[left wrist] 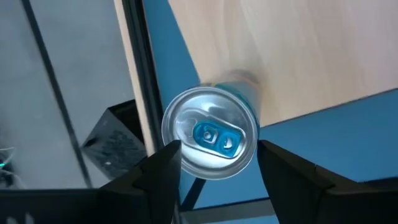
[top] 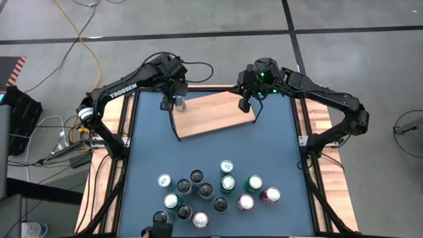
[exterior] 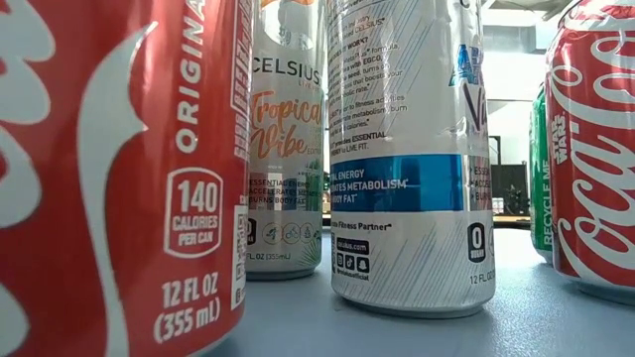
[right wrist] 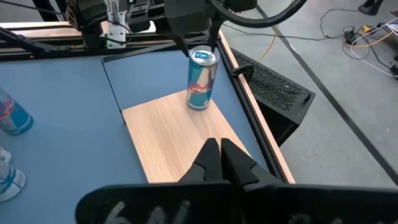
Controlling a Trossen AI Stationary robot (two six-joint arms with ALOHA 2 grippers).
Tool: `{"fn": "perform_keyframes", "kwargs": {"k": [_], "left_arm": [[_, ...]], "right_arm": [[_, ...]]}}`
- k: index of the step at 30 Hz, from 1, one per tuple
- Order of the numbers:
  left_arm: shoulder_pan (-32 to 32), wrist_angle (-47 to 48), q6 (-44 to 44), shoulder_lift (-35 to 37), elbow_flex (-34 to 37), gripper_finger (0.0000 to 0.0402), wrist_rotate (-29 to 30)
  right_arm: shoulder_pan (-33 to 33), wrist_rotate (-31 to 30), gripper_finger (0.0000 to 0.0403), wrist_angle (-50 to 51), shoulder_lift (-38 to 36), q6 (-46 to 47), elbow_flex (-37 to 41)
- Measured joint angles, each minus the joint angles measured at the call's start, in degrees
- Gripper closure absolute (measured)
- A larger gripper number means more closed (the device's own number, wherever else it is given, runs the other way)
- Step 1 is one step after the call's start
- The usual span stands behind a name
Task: Place canned beverage on shelf
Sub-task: Put the right blue soda can on the shelf
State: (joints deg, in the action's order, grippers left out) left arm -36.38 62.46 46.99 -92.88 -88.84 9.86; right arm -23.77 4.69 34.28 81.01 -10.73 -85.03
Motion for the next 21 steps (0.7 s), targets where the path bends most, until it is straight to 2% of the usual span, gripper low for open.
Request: {"fn": "perform_keyframes", "kwargs": {"k": [9, 21], "left_arm": [[0.0, -0.4, -2.4, 0.0, 0.0, 0.0204, 1.1], [1.5, -1.1, 2.3, 1.7, 0.0, 0.0204, 4.2]], "right_arm": [[0.0, 0.0, 0.0403, 0.0, 0.0, -0.3, 0.0], [0.0, 0.0, 0.0403, 0.0, 0.0, -1.4, 0.0]]}}
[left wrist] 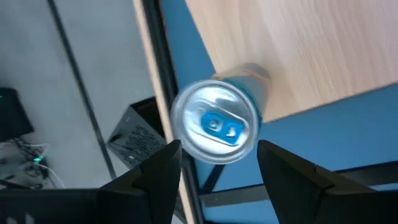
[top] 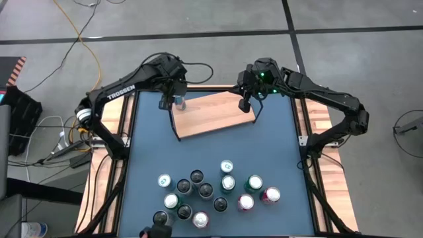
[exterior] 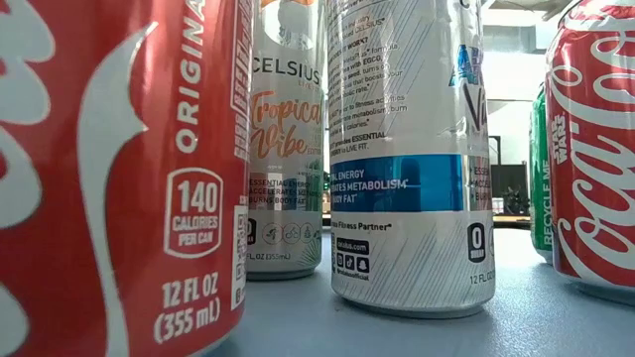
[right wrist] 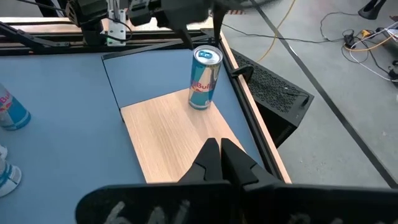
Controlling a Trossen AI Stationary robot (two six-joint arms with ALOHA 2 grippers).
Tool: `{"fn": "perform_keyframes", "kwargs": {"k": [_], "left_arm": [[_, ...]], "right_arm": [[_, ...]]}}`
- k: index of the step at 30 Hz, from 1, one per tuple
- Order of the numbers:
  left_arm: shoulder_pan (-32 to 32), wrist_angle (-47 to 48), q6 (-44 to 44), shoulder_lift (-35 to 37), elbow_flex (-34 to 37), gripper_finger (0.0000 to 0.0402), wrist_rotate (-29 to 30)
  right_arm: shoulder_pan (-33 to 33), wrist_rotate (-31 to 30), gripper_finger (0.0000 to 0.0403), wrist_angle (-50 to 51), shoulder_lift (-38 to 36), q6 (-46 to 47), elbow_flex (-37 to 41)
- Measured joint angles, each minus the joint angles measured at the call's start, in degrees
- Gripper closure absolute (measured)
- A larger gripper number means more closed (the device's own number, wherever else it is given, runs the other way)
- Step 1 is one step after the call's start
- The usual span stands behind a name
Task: Place canned beverage on shelf
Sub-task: Put the right blue soda can on the shelf
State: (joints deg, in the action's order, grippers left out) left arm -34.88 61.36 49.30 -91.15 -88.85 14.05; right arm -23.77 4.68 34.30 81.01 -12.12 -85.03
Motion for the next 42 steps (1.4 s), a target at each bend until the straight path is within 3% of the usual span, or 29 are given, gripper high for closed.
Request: {"fn": "perform_keyframes", "kwargs": {"k": [7, 11, 20, 23, 29, 42], "left_arm": [[0.9, -2.0, 1.4, 3.7, 0.0, 0.0201, -1.1], [0.6, -4.3, -4.2, 3.9, 0.0, 0.0189, -6.6], [-0.9, -5.1, -6.3, 0.9, -0.1, 0.0122, -6.7], [-1.3, -2.8, -5.6, -0.8, 0.0, 0.0106, -9.5], [-1.8, -4.1, -4.8, -1.9, 0.0, 0.0103, -8.4], [-4.5, -2.9, -3.4, -1.8, 0.0, 0.0106, -11.8]], "right_arm": [[0.0, 0.0, 0.0403, 0.0, 0.0, -0.2, 0.0], [-0.4, 0.0, 0.0403, 0.0, 0.0, -0.4, 0.0], [-1.5, 0.0, 0.0403, -1.6, 0.0, 0.0, 3.0], [-1.4, 0.0, 0.0403, -2.0, 0.0, 0.0, 3.0], [-1.5, 0.1, 0.0403, -2.4, 0.0, 0.1, 3.0], [-1.6, 0.1, 0.0403, -2.8, 0.0, 0.1, 3.0]]}}
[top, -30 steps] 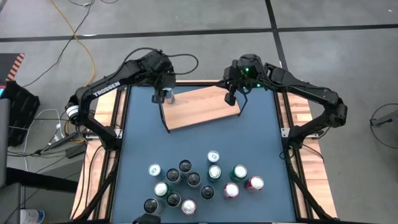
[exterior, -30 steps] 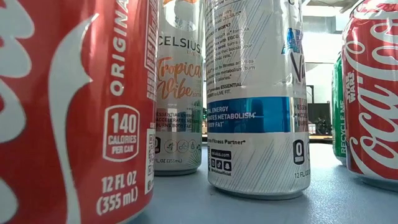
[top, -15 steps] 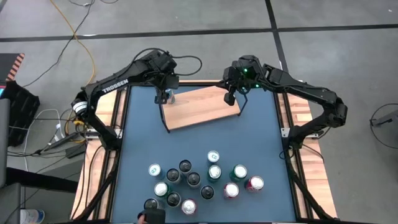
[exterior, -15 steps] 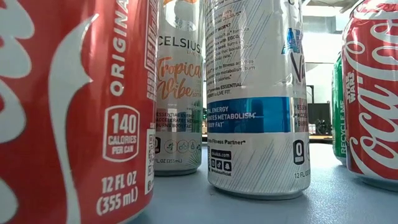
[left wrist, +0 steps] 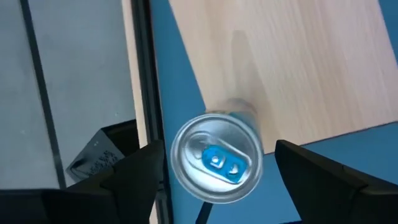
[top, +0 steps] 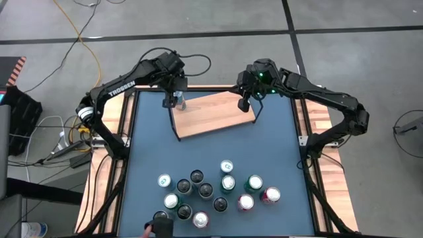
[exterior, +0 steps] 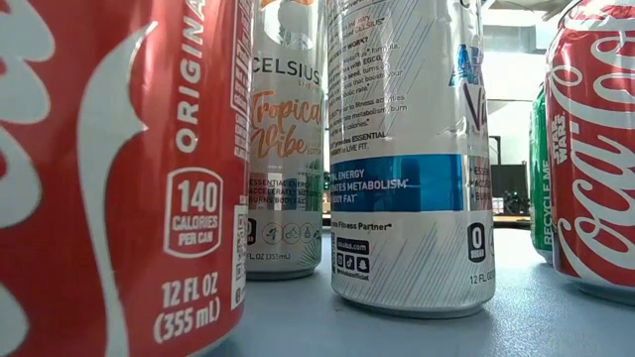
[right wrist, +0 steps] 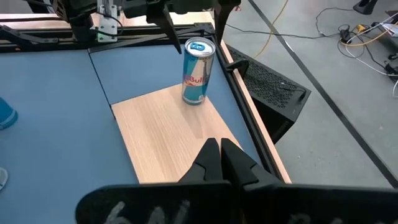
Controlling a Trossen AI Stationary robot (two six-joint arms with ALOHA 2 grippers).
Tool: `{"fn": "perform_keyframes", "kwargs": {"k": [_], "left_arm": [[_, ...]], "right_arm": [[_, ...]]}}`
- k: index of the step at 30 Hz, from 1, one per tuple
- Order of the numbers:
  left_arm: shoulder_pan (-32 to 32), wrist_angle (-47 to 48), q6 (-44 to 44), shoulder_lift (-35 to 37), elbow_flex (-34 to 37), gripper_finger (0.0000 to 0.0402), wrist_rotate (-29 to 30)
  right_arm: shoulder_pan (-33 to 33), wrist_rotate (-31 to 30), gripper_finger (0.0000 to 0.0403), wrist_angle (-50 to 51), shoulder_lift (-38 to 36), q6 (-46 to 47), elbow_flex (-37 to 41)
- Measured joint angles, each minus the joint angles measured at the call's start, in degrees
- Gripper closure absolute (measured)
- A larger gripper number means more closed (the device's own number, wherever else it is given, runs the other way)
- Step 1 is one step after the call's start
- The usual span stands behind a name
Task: Place canned beverage on shelf
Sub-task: Put the right blue soda can on the shelf
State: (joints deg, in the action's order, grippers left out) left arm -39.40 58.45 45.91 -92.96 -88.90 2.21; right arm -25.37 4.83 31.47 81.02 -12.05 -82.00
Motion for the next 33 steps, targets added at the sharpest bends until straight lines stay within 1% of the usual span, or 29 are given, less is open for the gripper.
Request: {"fn": "perform_keyframes", "kwargs": {"k": [4, 8, 14, 16, 22, 24, 28, 33], "left_arm": [[0.0, 0.5, 0.9, -1.5, 0.1, 0.0107, -0.3], [0.7, 0.5, 2.0, -2.9, 0.1, 0.0107, 1.1], [0.8, 1.0, 4.3, -2.8, 0.1, 0.0109, 1.6], [0.8, 1.3, 5.2, -2.8, 0.1, 0.0115, 1.6], [0.8, 1.2, 8.5, -2.8, 0.1, 0.0157, 1.1], [0.8, 1.2, 10.0, -2.8, 0.1, 0.0164, 1.1], [0.8, 1.1, 12.1, -2.8, 0.0, 0.0161, 1.1], [0.9, 1.2, 12.6, -2.8, 0.0, 0.0152, 1.0]], "right_arm": [[-0.2, 0.0, 0.0403, -0.5, 0.0, 0.0, 0.0], [-0.2, 0.0, 0.0403, -0.4, 0.0, 0.0, 0.0], [-0.2, 0.0, 0.0403, -0.2, 0.0, 0.1, 0.0], [-0.2, 0.0, 0.0403, -0.2, 0.0, 0.1, 0.0], [-0.2, 0.0, 0.0403, -0.2, 0.0, 0.1, 0.0], [-0.2, 0.0, 0.0403, -0.2, 0.0, 0.1, 0.0], [-0.2, 0.0, 0.0403, -0.2, 0.0, 0.1, 0.0], [-0.2, 0.0, 0.0403, -0.2, 0.0, 0.1, 0.0]]}}
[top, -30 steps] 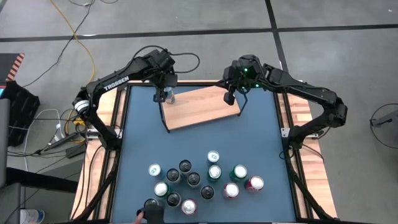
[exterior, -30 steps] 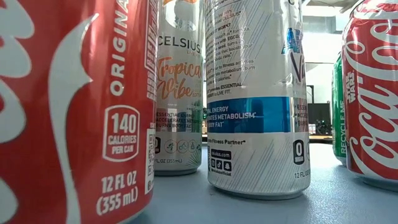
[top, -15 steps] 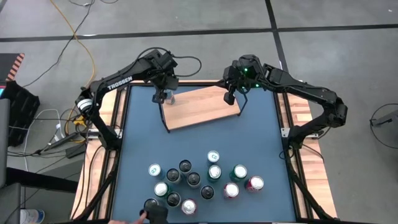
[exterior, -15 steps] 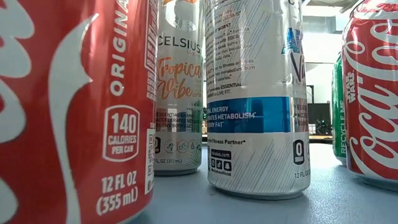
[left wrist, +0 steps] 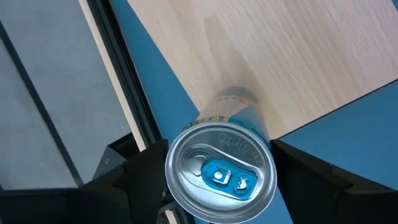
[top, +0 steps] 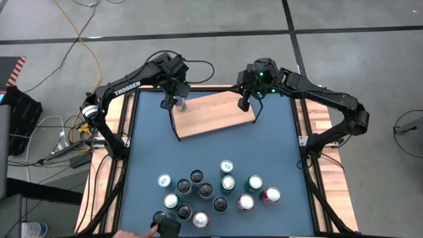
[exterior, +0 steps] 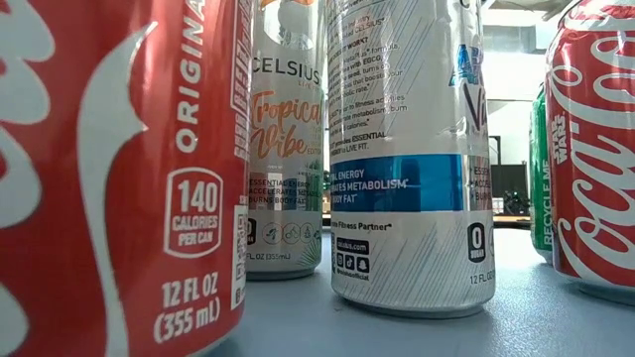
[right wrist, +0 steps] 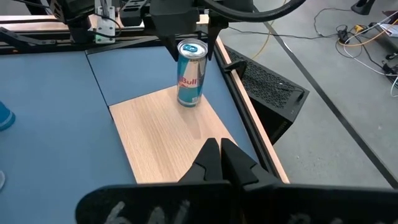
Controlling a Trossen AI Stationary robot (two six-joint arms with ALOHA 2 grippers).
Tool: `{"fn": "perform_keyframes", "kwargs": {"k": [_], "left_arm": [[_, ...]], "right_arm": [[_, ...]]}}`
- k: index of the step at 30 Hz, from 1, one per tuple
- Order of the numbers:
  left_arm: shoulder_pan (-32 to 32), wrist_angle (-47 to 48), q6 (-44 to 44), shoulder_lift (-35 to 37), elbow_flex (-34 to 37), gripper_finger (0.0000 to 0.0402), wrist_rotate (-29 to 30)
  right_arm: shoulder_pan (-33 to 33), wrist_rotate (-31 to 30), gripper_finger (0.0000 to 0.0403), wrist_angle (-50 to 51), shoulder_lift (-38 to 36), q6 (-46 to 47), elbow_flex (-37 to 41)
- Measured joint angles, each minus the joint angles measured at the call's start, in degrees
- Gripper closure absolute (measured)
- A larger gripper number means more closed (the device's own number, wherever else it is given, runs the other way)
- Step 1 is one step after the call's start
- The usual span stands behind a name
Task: Place canned beverage on shelf
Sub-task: Put the right blue soda can on the shelf
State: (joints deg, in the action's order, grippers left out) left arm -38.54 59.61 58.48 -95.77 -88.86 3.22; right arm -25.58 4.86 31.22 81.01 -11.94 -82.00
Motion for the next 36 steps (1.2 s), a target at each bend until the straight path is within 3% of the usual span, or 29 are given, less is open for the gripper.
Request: {"fn": "perform_keyframes", "kwargs": {"k": [9, 23, 36], "left_arm": [[0.3, 0.0, 7.0, 0.0, 0.0, 0.0151, 0.0], [1.9, 0.0, 1.4, 0.0, 0.0, 0.0132, 4.0], [3.8, 0.4, 0.8, 0.3, 0.0, 0.0118, 3.8]], "right_arm": [[0.0, 0.0, 0.0403, 0.0, 0.0, -0.1, 0.0], [0.0, 0.0, 0.0403, 0.0, 0.0, -0.1, 0.0], [0.0, 0.8, 0.0398, 0.0, 0.0, -1.2, 0.0]]}}
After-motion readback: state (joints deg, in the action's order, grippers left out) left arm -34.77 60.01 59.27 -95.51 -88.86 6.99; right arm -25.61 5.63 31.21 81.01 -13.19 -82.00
